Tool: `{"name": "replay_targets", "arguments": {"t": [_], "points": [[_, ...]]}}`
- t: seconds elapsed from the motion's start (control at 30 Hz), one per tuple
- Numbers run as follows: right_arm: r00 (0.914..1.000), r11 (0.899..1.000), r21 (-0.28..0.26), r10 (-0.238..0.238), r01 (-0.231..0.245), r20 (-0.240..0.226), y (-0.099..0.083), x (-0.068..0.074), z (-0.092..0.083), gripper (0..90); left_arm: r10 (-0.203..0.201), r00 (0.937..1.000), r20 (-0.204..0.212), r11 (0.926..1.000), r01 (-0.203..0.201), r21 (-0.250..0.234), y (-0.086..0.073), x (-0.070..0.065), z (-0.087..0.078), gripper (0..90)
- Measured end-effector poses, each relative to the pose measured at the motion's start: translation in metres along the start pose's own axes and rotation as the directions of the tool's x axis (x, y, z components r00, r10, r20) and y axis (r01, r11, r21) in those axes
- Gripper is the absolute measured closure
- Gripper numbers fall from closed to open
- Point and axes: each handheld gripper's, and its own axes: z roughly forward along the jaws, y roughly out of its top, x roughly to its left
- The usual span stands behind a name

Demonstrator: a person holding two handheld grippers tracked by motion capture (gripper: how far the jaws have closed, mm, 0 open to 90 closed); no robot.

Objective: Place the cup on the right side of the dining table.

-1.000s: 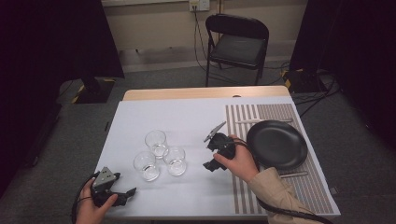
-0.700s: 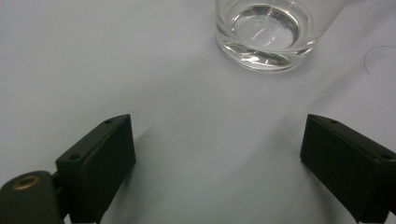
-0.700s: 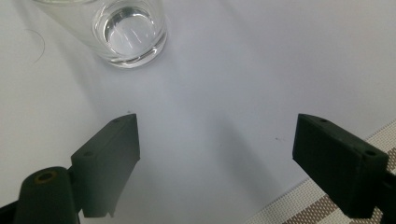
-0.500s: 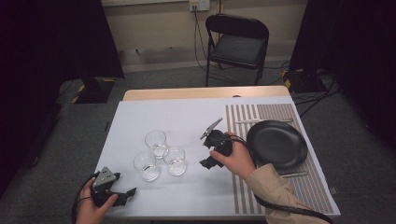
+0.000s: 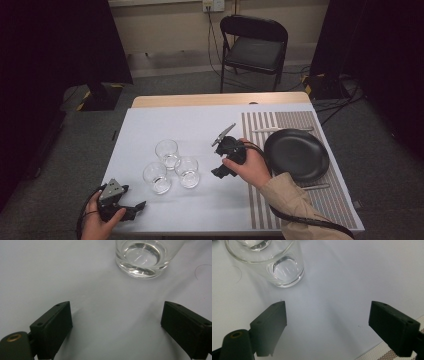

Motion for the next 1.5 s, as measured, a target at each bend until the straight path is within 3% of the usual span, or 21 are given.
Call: {"name": "replay_targets", "arguments": {"t": [1.5], "points": [[0.9993,0.999,-0.021,-0.026,0.025,-0.026,0.04,0.005,0.003,14.4,-0.002,1.0,0.001,1.0,0.002,0.0,0.0,0.0,0.0,9.2]]}}
